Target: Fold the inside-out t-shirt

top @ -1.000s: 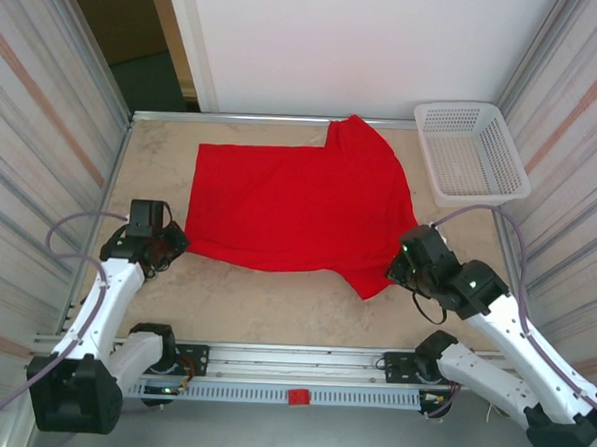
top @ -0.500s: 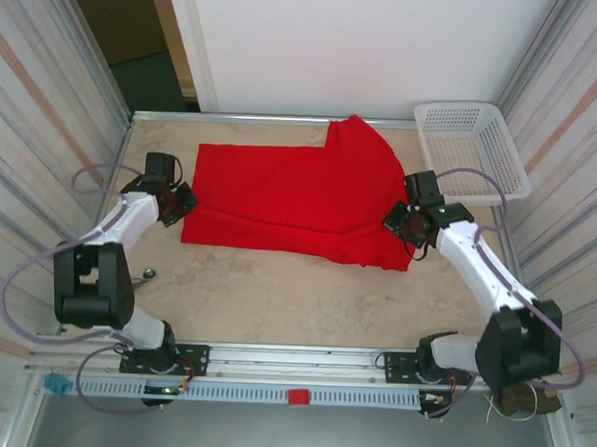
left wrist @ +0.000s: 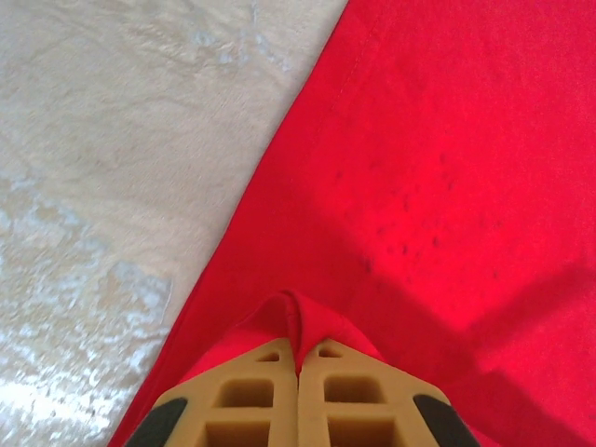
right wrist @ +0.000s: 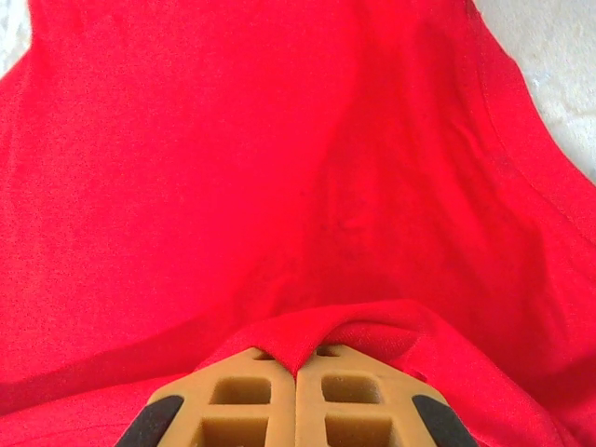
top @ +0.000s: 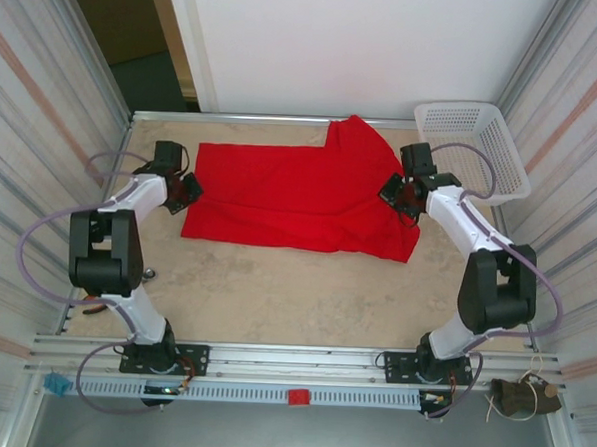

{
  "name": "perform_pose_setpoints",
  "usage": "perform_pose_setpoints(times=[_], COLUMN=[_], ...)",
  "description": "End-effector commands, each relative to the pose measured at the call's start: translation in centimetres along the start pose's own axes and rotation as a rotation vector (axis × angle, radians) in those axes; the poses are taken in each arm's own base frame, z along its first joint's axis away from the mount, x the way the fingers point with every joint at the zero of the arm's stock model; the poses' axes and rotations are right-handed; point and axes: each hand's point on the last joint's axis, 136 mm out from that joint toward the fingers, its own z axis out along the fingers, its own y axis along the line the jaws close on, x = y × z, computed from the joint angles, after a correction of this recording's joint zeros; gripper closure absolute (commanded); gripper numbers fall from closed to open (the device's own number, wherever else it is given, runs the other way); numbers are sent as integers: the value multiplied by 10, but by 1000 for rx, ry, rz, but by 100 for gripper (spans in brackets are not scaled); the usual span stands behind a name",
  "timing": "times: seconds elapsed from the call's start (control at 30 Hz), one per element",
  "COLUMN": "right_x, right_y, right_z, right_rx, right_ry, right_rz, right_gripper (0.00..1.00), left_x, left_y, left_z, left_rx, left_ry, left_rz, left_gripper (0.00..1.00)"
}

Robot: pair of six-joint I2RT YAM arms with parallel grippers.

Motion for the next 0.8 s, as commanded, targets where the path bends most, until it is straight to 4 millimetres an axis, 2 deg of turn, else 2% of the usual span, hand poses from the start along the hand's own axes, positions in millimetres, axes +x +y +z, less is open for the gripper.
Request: perform_pose_setpoints(times=[0.0, 0.1, 0.13, 0.17, 0.23, 0.27, 0.3, 0.33, 0.4, 0.5, 0.57, 0.7, 0.77], right_x=[-10, -16, -19, -22, -27, -30, -32, -33, -32, -15, 3, 29, 36], right_y=[2, 5, 8, 15, 29, 35, 39, 41, 37, 12, -13, -52, -69], right_z=[17, 35, 41, 47, 51, 47, 40, 30, 8, -18, -27, -34, -30], right_rx=[18, 20, 11, -16, -68, -85, -97, -104, -100, -56, -7, 52, 86], right_ry=[6, 20, 27, 39, 53, 48, 33, 15, -13, -23, -18, -29, -29], right_rz=[-19, -18, -18, -24, -47, -60, -69, -81, -83, -66, -55, -56, -56], right_gripper=[100, 100, 100, 96, 70, 60, 55, 51, 50, 49, 49, 42, 37], left_x=[-7, -6, -6, -7, -7, -8, -9, -11, -14, -1, 20, 58, 66], left_y=[3, 6, 7, 7, 10, 9, 9, 10, 11, 20, 29, 45, 49], left_z=[5, 9, 9, 10, 9, 8, 4, -1, -18, -42, -52, -59, -57], left_rx=[-22, -33, -38, -38, -41, -35, -29, -23, -16, -15, -9, 14, 20], left_ry=[-1, -1, 1, 0, 1, 0, -5, -18, -56, -67, -47, -22, -23], left_rz=[2, -6, -10, -13, -21, -22, -21, -18, -1, 1, -20, -56, -60], left_gripper=[100, 100, 95, 85, 55, 46, 42, 38, 32, 31, 31, 30, 30])
